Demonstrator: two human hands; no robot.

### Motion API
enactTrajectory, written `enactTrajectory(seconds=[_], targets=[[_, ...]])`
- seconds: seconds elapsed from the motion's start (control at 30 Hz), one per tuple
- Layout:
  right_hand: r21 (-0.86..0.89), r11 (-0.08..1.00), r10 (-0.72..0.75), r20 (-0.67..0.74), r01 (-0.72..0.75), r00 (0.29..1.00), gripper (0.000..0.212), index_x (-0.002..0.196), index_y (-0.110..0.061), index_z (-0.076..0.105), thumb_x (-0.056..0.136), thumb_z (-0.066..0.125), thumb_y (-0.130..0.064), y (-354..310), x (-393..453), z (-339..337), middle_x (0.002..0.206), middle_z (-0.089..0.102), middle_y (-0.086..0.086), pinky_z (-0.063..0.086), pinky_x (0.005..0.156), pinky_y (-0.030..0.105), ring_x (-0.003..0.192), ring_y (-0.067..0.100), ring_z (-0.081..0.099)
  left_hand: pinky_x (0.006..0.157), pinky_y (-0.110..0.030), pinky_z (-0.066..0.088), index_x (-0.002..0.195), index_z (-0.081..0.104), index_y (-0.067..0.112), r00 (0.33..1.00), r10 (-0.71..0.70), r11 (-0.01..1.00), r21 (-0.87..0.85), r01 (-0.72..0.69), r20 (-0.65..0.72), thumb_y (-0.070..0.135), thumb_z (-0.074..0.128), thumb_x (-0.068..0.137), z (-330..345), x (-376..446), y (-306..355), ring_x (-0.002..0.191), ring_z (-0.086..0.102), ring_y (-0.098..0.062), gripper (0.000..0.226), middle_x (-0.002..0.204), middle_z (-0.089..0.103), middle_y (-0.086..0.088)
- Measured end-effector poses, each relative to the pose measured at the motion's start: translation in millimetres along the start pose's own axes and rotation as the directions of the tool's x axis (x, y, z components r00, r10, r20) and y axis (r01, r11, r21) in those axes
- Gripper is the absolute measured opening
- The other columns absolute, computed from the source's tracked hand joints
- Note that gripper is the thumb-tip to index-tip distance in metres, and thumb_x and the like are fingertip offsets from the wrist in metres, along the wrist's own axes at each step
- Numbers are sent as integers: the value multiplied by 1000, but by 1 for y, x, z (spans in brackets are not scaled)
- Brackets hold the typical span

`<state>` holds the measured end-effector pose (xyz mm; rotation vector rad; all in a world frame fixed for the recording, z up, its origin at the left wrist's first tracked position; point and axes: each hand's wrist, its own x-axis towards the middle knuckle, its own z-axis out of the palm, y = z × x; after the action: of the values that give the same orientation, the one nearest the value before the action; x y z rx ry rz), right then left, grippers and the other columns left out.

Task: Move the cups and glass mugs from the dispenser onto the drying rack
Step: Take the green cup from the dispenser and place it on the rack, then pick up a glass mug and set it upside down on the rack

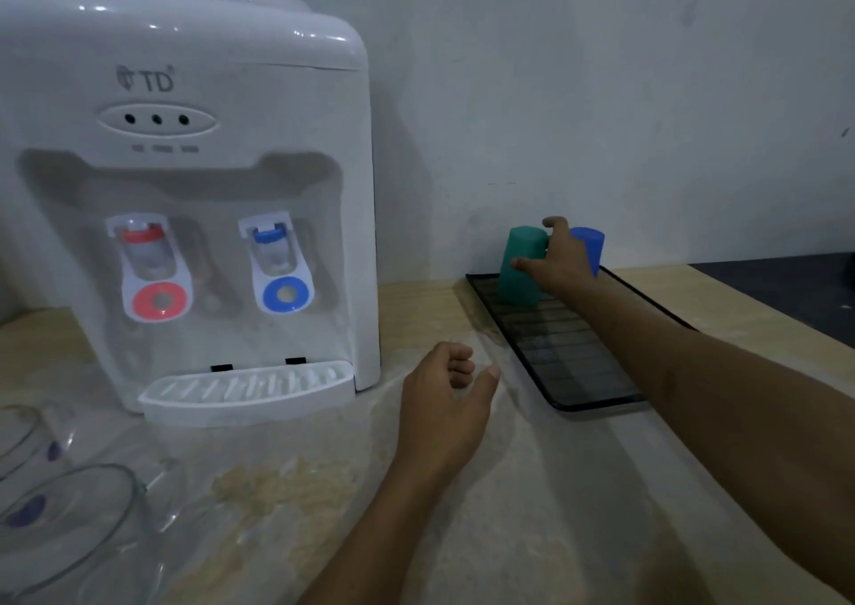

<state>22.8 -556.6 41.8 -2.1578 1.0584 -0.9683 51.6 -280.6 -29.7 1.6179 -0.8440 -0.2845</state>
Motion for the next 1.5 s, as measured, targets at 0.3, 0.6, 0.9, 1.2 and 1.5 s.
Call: enactTrajectory(seconds=[0.3,0.6,0.9,1.2,1.5], targets=[[-37,999,5,-14,-5,1000,86,154,-6,33,87,84,-22,0,-3,13,144,56,24,53,100,44,131,39,57,84,-21,57,113,67,26,1000,20,1000,-12,-20,-18,38,74,93,1,2,-3,95,65,-5,25,101,68,11],[50,998,38,-128,-32,991,89,160,-6,25,92,78,-28,-10,-34,9,157,37,19,42,111,42,142,34,44,77,-14,52,110,68,24,999,21,999,-39,-22,-24,34,75,92,1,4,-4,90,65,-4,22,98,68,10],[133,945,-270,-191,298,944,58,143,-14,51,93,77,-28,-34,-147,-8,135,54,4,45,102,25,122,14,52,80,-16,54,117,69,22,1000,6,999,-48,-6,-11,34,74,94,-3,2,2,93,65,-3,27,102,70,8],[24,853,-515,-134,522,847,46,133,-9,59,90,74,-14,-10,-212,-2,129,58,5,46,103,20,118,13,56,81,-14,52,121,68,19,1000,-1,999,-37,1,-10,31,72,96,-7,-7,8,98,65,-3,28,106,69,7],[35,840,-529,-168,542,832,39,128,-7,62,91,73,-9,-12,-213,-6,123,60,7,51,97,30,112,18,59,75,-6,51,119,70,18,992,24,1000,1,-24,-125,27,71,97,-15,-23,16,96,66,-4,24,104,70,6]])
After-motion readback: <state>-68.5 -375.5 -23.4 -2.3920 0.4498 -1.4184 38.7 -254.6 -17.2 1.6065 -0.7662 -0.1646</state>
